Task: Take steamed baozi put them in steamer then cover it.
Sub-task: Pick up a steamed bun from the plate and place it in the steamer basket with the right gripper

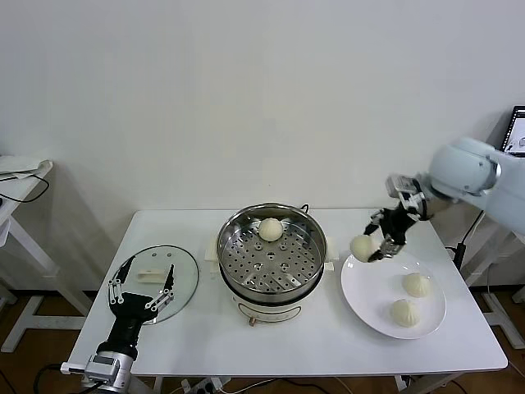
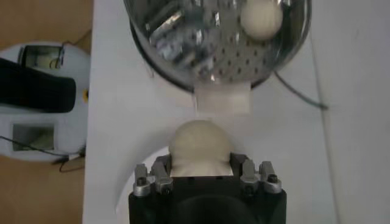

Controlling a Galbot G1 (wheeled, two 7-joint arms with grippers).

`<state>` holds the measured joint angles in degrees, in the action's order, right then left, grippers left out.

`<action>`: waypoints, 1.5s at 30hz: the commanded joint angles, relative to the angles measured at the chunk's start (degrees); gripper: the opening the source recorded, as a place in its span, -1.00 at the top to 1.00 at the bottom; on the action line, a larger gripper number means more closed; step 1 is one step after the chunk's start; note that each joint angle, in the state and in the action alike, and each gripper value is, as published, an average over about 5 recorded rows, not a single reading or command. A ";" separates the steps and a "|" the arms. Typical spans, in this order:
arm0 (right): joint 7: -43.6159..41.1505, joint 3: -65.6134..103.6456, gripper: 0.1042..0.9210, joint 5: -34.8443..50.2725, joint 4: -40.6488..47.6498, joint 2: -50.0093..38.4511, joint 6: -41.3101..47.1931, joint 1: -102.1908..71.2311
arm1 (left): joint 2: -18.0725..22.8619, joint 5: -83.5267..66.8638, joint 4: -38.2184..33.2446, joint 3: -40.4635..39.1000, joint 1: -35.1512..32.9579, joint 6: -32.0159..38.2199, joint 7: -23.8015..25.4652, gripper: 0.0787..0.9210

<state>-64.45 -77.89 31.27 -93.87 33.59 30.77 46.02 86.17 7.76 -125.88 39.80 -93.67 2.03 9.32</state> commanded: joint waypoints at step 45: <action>2.16 4.74 -0.30 -5.28 33.68 49.32 10.53 -18.25 | -0.46 -2.18 1.83 3.10 1.52 -0.68 0.54 -0.77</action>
<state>-61.89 -73.57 28.61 -63.76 80.02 41.41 30.29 85.70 5.61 -124.11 42.81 -92.12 1.29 9.78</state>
